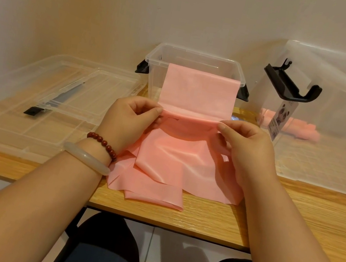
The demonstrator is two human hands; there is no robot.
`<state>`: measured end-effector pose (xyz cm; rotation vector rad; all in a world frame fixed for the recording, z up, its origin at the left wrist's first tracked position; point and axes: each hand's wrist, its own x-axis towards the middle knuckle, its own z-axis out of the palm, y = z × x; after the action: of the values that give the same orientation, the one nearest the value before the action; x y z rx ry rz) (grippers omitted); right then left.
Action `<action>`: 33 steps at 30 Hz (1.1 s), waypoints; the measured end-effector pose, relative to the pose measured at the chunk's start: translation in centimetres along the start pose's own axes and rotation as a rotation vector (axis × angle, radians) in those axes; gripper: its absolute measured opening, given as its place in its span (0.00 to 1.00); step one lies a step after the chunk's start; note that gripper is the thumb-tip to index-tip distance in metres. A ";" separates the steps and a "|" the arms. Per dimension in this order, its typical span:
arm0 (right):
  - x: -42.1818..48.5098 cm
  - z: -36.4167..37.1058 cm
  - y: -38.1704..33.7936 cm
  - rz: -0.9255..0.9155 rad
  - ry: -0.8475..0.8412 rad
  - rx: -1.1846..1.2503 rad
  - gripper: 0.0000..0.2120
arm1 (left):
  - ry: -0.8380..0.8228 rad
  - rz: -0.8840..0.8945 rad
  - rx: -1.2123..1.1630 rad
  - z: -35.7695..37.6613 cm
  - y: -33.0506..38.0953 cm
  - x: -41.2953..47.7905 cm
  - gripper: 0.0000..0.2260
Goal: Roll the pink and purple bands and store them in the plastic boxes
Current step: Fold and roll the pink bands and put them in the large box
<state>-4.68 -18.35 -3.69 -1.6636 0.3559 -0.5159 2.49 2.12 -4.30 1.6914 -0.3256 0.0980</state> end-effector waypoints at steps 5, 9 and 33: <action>0.0 0.3 0.0 0.028 0.031 0.023 0.06 | -0.011 0.026 -0.041 0.1 0.1 0.0 0.08; 0.0 0.2 0.0 0.018 0.061 0.021 0.09 | -0.010 0.038 0.033 -0.1 0.1 -0.2 0.07; 0.0 0.1 0.1 -0.020 0.058 0.048 0.04 | 0.001 0.048 0.054 0.0 0.1 -0.1 0.07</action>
<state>-4.67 -18.30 -3.83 -1.6098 0.3672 -0.5840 2.35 2.11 -4.23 1.7372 -0.3654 0.1446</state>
